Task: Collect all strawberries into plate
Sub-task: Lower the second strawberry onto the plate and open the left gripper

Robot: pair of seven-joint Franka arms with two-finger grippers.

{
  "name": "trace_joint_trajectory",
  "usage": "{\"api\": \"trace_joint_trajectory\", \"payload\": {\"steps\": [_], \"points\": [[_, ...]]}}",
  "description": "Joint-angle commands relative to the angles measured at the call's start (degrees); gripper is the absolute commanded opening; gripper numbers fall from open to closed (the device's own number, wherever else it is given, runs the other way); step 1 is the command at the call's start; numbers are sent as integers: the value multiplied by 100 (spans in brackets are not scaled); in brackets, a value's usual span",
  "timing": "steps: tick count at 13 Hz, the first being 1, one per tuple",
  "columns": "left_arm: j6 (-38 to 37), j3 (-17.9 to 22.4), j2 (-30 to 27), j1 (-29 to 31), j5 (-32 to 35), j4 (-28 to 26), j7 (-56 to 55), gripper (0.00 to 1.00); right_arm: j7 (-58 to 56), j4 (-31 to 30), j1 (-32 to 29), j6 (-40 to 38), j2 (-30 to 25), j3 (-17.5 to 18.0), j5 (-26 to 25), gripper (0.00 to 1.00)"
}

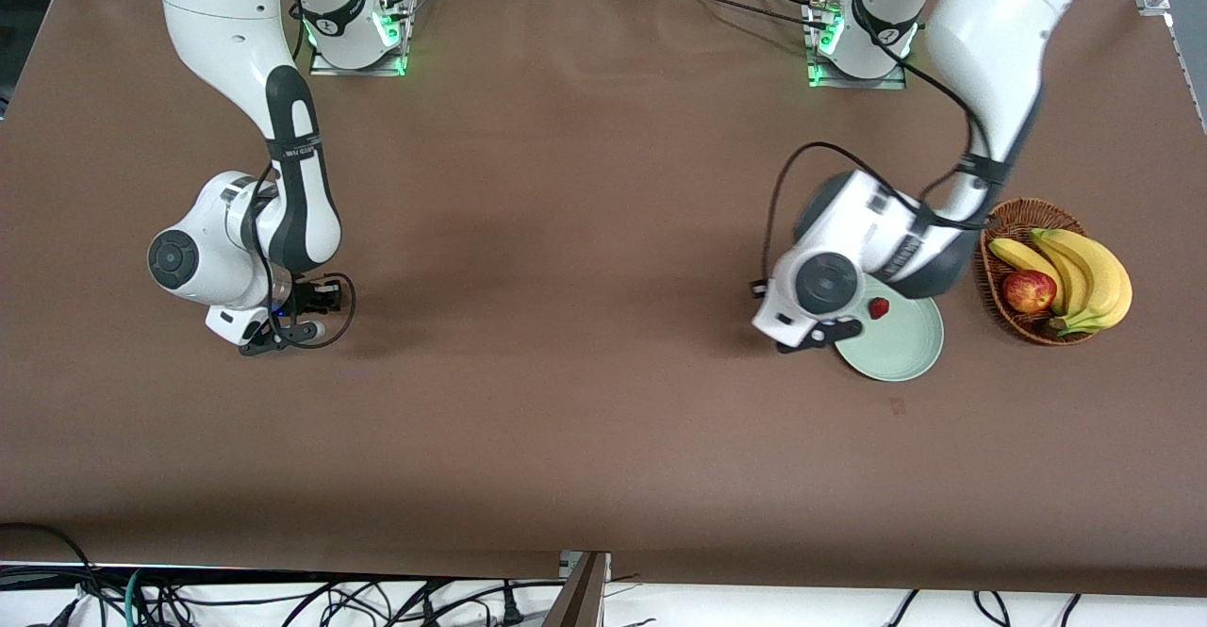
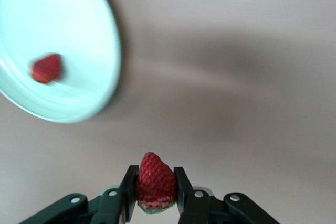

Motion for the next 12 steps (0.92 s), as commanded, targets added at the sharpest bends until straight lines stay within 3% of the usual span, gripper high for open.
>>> {"api": "trace_joint_trajectory", "payload": {"steps": [1,3,7,11,12], "points": [[-174,-59,-80,476,25,-160,1574,2,247,-65,185,-257,-270,-43,104,24],[-139,-51,-53,696,77,-178,2131,7,238,-74,177,-266,-270,-44,104,29],[238,-7,69,1065,304,-291,2958,9,151,-171,177,-380,-278,-183,104,60],[985,-7,105,1224,560,-573,3529,9,71,-460,185,-460,-305,-307,104,63],[1038,-7,166,1233,561,-564,3592,26,71,-504,185,-442,-305,-307,104,62]]}}
